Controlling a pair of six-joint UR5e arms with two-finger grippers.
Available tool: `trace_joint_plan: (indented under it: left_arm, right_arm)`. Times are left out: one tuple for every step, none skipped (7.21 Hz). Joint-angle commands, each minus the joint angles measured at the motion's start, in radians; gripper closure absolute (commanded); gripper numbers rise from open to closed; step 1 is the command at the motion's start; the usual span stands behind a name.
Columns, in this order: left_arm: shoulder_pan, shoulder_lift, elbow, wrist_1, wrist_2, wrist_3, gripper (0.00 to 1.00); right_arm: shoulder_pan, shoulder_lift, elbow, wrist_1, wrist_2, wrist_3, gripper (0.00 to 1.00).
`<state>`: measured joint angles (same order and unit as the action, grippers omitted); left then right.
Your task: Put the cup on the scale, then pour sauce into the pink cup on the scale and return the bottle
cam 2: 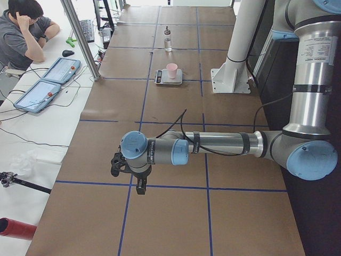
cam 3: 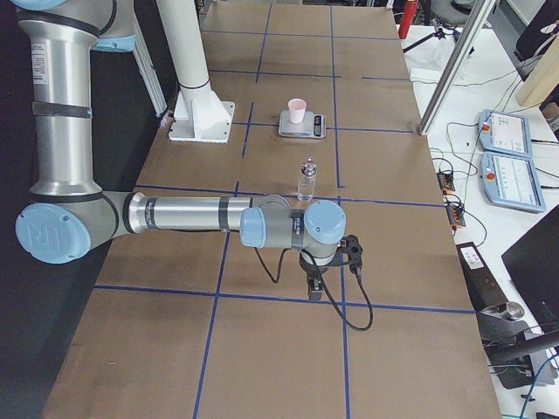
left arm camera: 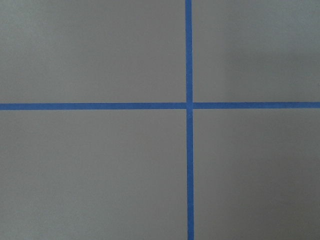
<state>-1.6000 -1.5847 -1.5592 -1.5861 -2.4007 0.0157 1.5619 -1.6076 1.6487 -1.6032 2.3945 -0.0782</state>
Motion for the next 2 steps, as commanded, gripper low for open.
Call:
trace_joint_plan:
  left_arm:
    - [0.000, 0.000, -0.001, 0.000, 0.000, 0.000, 0.00]
    - [0.000, 0.000, -0.001, 0.000, 0.000, 0.000, 0.00]
  right_arm:
    - [0.000, 0.000, -0.001, 0.000, -0.001, 0.000, 0.00]
    - [0.001, 0.000, -0.001, 0.000, -0.001, 0.000, 0.00]
